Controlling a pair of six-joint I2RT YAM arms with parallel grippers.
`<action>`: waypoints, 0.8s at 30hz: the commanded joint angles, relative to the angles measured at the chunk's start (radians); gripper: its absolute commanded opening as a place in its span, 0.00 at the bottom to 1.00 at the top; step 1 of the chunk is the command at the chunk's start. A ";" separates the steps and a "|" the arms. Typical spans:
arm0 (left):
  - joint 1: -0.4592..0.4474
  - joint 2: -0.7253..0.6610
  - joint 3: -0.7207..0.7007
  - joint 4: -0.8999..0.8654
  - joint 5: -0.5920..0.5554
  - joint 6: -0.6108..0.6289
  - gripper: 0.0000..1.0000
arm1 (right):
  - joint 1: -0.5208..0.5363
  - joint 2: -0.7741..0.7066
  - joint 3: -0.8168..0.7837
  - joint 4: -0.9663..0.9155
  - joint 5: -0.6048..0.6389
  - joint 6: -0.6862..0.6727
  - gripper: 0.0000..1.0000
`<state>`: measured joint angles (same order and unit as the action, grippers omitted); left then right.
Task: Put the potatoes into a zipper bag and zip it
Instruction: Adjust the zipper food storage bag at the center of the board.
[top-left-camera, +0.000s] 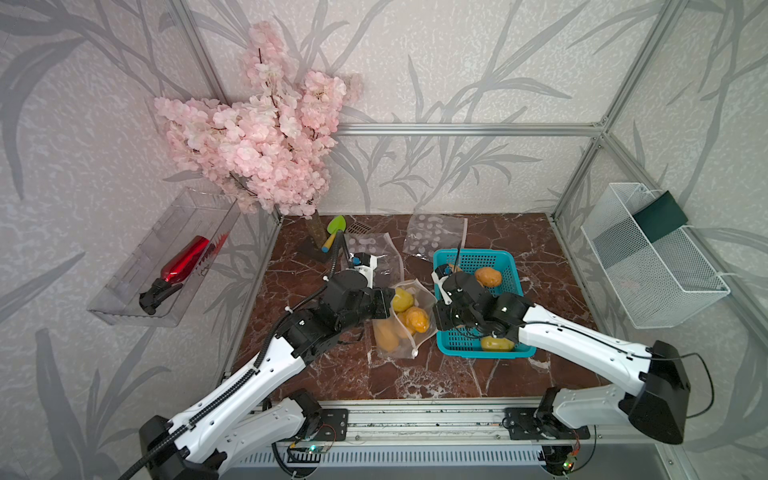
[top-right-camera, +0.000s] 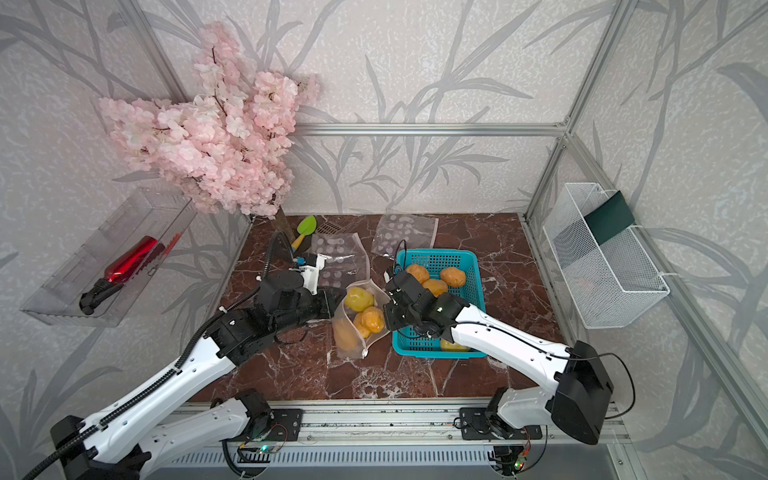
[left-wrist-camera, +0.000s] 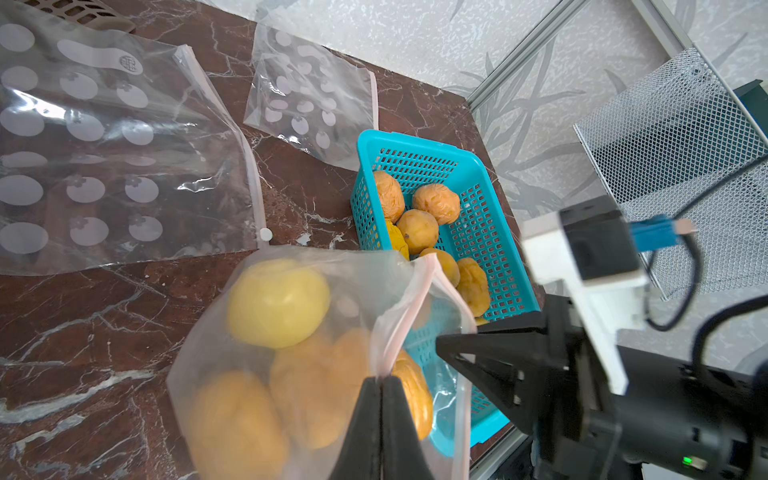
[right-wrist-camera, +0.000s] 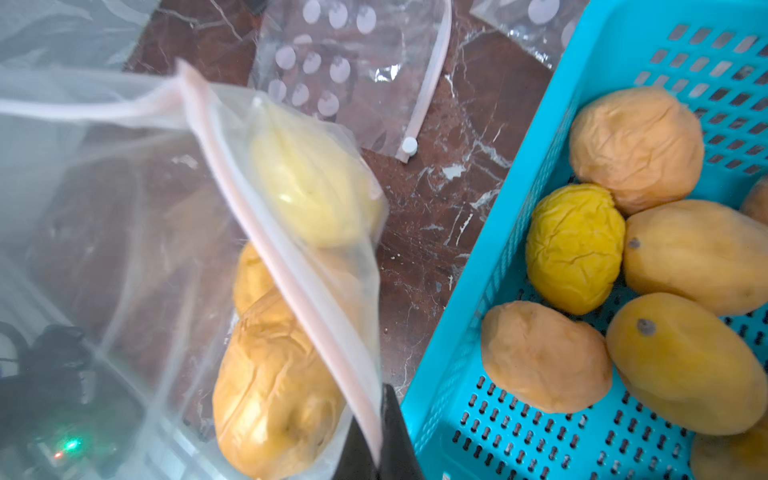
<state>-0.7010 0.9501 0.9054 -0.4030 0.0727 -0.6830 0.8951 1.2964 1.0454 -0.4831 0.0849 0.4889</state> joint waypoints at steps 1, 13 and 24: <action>0.002 0.007 -0.012 0.023 -0.002 -0.020 0.00 | -0.001 -0.055 -0.019 0.015 -0.010 -0.027 0.00; 0.003 -0.067 -0.117 0.117 -0.047 -0.070 0.00 | 0.021 -0.027 0.012 0.066 -0.109 -0.087 0.11; 0.025 -0.059 -0.124 0.118 -0.040 -0.113 0.00 | 0.025 -0.018 0.068 0.101 -0.142 -0.096 0.05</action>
<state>-0.6853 0.9001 0.7937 -0.3054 0.0448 -0.7677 0.9146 1.2610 1.0519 -0.3939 -0.0364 0.4068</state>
